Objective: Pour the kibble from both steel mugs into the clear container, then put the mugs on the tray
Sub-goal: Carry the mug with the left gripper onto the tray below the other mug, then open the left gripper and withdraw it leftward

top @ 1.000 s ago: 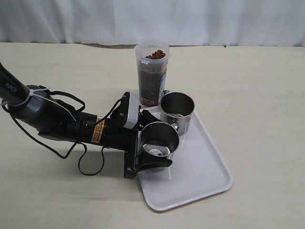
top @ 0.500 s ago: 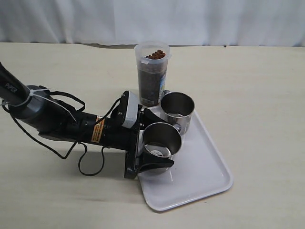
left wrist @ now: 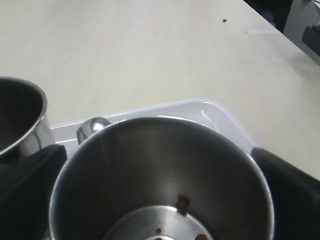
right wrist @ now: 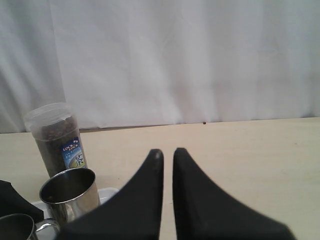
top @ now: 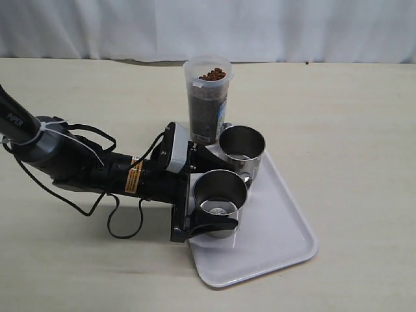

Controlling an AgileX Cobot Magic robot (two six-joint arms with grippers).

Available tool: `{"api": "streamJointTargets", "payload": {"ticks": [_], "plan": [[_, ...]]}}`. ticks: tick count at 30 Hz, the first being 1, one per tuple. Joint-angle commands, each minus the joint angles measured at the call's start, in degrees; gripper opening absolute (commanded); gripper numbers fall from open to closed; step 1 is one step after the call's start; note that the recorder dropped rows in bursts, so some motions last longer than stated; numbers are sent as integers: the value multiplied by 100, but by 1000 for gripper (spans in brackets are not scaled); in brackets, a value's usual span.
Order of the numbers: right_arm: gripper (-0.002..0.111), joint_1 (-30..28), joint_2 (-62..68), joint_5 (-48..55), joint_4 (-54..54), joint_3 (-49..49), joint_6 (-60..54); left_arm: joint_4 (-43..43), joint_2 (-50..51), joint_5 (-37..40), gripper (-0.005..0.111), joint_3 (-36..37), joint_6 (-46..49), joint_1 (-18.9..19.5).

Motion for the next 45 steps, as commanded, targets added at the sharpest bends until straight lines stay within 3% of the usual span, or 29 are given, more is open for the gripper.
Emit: {"api": "streamJointTargets", "payload": {"ticks": [1, 19, 29, 31, 33, 35, 36, 38, 42, 44, 45], "plan": [[5, 18, -23, 3, 16, 29, -14, 47, -4, -115, 77, -23, -55, -7], [5, 18, -23, 3, 16, 29, -14, 252, -349, -391, 77, -23, -231, 25], [5, 18, -23, 3, 16, 29, -14, 802, -936, -444, 77, -23, -1025, 424], [5, 18, -23, 3, 16, 29, -14, 934, -1115, -444, 76, -23, -1531, 567], [5, 18, -23, 3, 16, 29, -14, 1206, -1437, -444, 65, -23, -2539, 856], [5, 18, -23, 3, 16, 29, -14, 1649, -1905, -444, 41, -23, -3475, 1207], [5, 18, -23, 3, 16, 29, -14, 1847, -2215, -444, 19, -23, -4055, 1446], [5, 18, -23, 3, 16, 29, -14, 2085, -2578, -444, 0, -11, -4659, 1595], [5, 18, -23, 3, 16, 29, -14, 2075, -3376, -444, 0, 260, -5150, 1595], [5, 18, -23, 3, 16, 29, -14, 1873, -4013, 364, 0, 777, -5165, 1595], [5, 18, -23, 3, 16, 29, -14, 1636, -4455, 1354, 0, 1156, -5072, 1595]]}}
